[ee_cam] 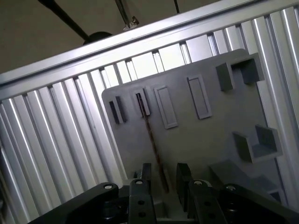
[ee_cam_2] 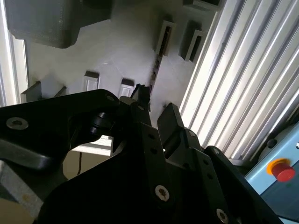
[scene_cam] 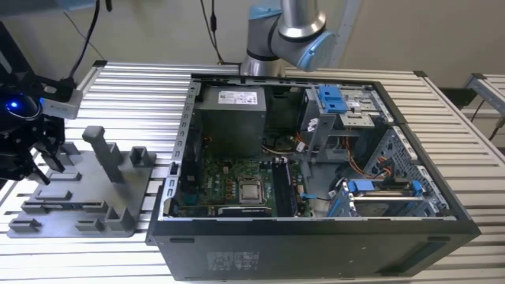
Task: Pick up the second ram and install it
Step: 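Pick up the second ram and move it above second insertion slot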
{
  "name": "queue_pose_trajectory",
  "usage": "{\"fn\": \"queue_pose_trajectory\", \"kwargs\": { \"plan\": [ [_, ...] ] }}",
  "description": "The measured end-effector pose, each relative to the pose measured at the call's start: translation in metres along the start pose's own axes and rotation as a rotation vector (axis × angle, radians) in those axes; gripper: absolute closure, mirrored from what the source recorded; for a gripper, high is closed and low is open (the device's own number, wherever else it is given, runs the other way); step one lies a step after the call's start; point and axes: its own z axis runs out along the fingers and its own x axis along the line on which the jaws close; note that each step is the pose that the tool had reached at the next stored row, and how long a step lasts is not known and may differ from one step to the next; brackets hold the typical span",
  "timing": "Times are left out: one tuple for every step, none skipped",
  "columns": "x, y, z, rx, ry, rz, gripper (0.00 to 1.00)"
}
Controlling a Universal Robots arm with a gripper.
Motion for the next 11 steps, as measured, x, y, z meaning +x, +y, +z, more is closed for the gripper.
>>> {"fn": "queue_pose_trajectory", "kwargs": {
  "plan": [
    [0.0001,0.0003,0.0012,0.0014,-0.0005,0.0,0.64],
    [0.0001,0.0006,0.0025,0.0033,-0.0011,0.0,0.64],
    [0.0002,0.0008,0.0038,0.0053,-0.0017,-0.001,0.64],
    [0.0002,0.001,0.0051,0.0072,-0.0024,-0.002,0.64],
    [0.0002,0.001,0.0065,0.0084,-0.0028,-0.004,0.64],
    [0.0002,0.0011,0.0076,0.0089,-0.0031,-0.01,0.64],
    [0.0002,0.0011,0.0084,0.0093,-0.0033,-0.022,0.64],
    [0.0002,0.0012,0.0087,0.0095,-0.0034,-0.039,0.64],
    [0.0002,0.0012,0.0091,0.0097,-0.0037,-0.055,0.64],
    [0.0002,0.0012,0.0097,0.0102,-0.0042,-0.072,0.64],
    [0.0002,0.0012,0.0103,0.0105,-0.0045,-0.084,0.64]
  ]
}}
